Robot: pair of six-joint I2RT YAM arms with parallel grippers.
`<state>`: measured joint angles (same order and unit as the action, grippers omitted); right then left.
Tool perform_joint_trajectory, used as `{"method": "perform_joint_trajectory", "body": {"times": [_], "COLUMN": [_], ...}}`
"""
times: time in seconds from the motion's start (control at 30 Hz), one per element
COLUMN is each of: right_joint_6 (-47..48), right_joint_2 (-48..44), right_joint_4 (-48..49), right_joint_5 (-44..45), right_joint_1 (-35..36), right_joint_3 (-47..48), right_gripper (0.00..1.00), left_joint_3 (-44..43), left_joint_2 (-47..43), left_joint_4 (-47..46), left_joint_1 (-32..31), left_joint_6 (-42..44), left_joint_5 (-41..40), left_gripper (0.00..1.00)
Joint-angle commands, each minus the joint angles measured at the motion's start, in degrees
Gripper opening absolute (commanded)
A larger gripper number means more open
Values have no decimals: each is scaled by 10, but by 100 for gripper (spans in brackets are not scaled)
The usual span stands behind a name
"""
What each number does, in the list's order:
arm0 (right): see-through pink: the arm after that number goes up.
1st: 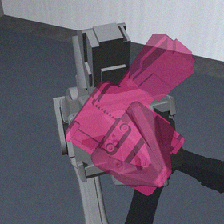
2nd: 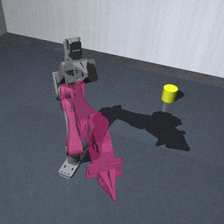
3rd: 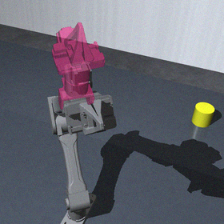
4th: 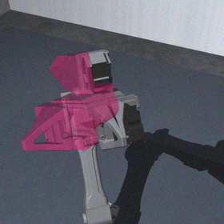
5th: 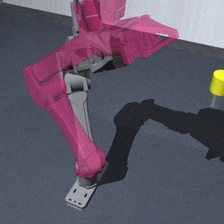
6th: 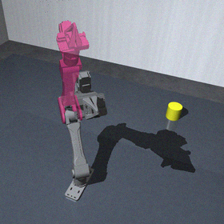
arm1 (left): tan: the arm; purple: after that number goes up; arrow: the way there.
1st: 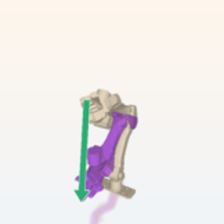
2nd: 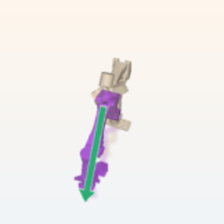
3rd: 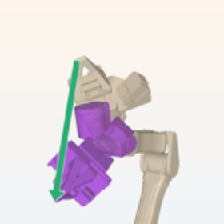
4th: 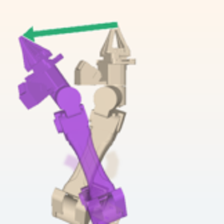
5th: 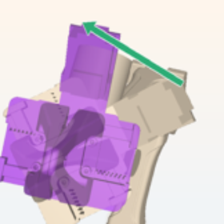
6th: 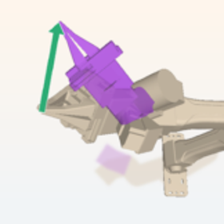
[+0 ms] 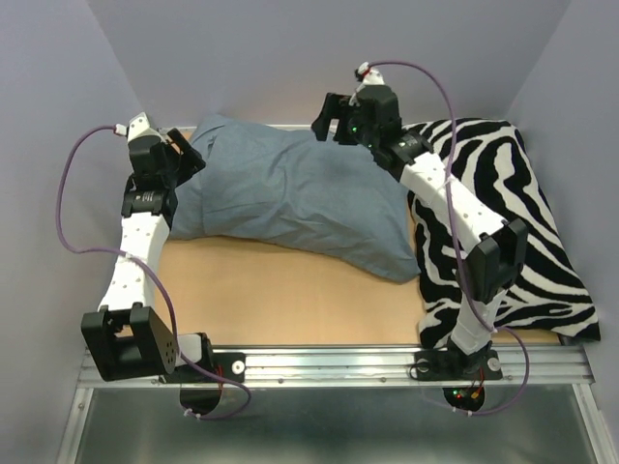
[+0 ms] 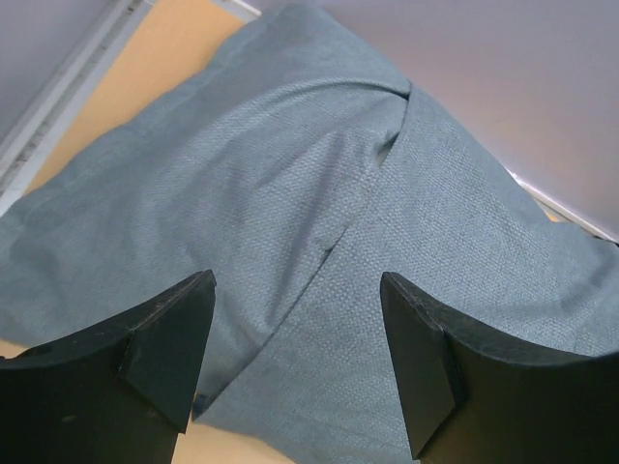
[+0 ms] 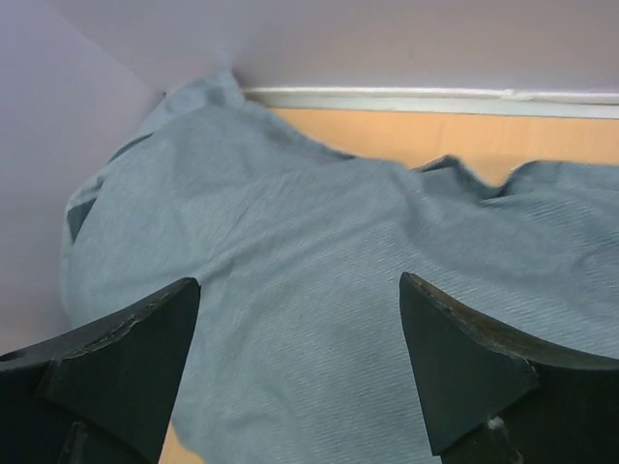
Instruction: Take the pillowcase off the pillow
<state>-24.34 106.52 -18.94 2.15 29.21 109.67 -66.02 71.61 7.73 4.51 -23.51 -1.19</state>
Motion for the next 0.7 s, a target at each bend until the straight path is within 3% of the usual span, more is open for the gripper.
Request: {"method": "perform_joint_trajectory", "body": {"times": [0.0,0.2,0.47,0.6,0.67], "right_joint_6": [24,27,-17,-40,-39], "right_joint_2": [-14,-18,-55,-73,-72], "right_joint_4": [0,2,3,6,6], "right_joint_5": [18,60,108,134,158], "right_joint_1": [62,113,147,147,147], "right_joint_3": [-49,-92,-239,-284,-295], "right_gripper": [89,89,90,90,90], "left_joint_3": [-16,-41,-46,-47,-51], "left_joint_2": [30,90,119,128,137], "left_joint_4": [-83,-108,-91,-93,-91], "left_joint_1": [2,2,2,2,2], "left_joint_6": [10,24,10,6,6], "left_joint_5": [86,95,44,35,38], "left_gripper": [80,79,71,60,47]}}
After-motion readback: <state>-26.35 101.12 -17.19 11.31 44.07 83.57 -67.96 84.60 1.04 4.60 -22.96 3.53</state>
